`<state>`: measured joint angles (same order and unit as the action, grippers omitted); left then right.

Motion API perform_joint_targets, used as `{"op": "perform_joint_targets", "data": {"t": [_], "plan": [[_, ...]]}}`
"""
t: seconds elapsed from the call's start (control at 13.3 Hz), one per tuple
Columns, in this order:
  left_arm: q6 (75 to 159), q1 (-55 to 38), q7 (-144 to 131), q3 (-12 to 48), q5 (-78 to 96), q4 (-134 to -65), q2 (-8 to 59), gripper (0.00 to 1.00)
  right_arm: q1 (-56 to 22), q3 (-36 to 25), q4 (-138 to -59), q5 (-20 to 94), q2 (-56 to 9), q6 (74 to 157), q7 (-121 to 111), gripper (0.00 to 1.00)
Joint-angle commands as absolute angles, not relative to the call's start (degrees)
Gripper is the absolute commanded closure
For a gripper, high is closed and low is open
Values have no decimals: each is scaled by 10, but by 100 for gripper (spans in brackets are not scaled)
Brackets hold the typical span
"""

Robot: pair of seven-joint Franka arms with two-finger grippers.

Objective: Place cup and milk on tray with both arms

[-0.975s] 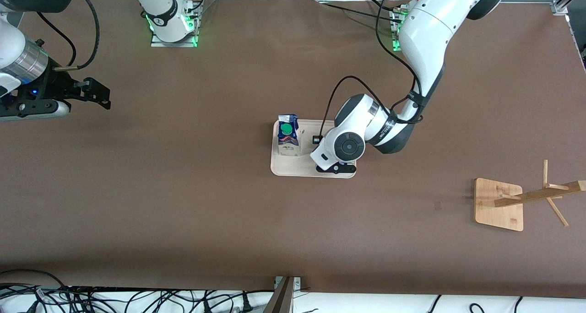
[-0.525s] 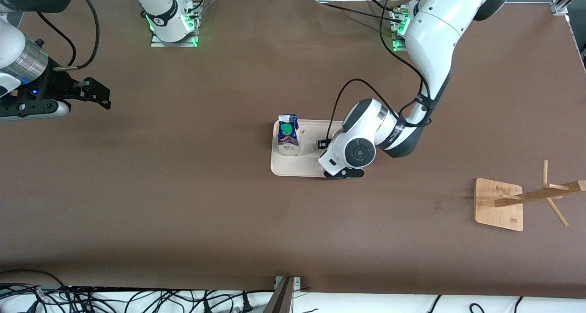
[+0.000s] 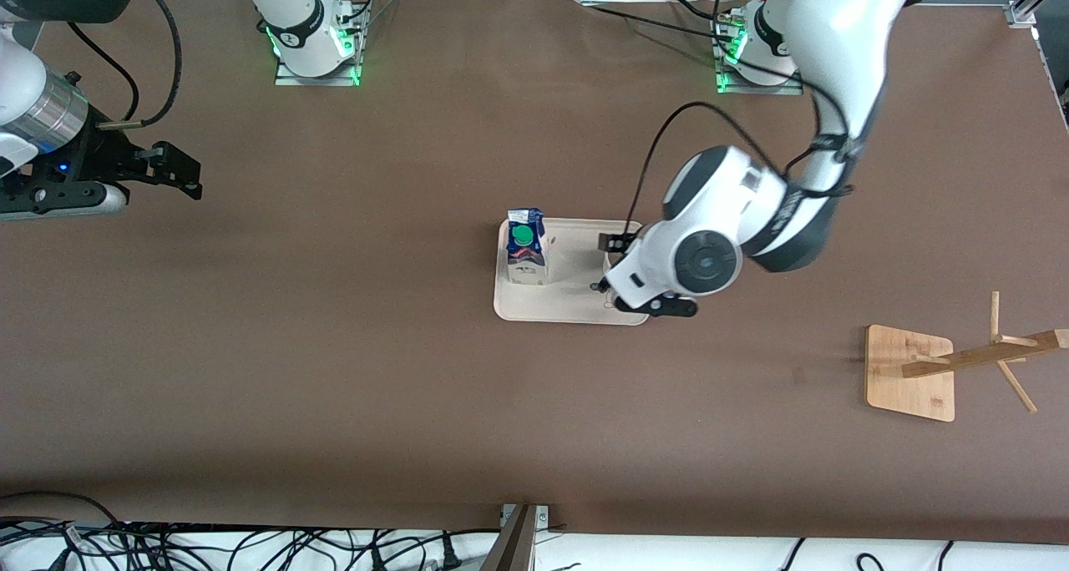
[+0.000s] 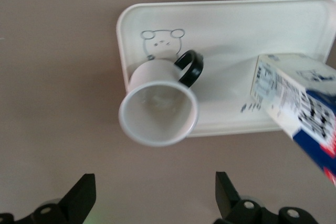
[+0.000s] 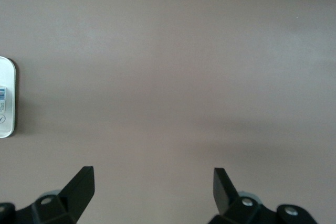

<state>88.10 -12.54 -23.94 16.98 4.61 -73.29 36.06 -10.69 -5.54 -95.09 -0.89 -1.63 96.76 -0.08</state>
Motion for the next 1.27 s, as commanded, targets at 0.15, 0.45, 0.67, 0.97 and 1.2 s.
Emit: {"op": "perform_joint_targets", "data": {"t": [0.15, 0.45, 0.67, 0.97, 1.2], "plan": [[821, -61, -109, 170, 47, -717, 278, 0, -106, -54, -947, -1, -13, 966, 4, 0], [726, -23, 10, 165, -45, -619, 264, 0, -106, -54, -947, -1, -13, 965, 4, 0], [736, -1, 61, 143, -70, -633, 225, 0, -106, -54, -947, -1, -12, 965, 4, 0], [860, -4, 51, 95, -64, -734, 165, 0, -106, -55, -947, -1, -14, 970, 4, 0], [976, -27, 47, 35, -22, -873, 77, 0, -106, -55, -946, -1, -17, 975, 4, 0]]}}
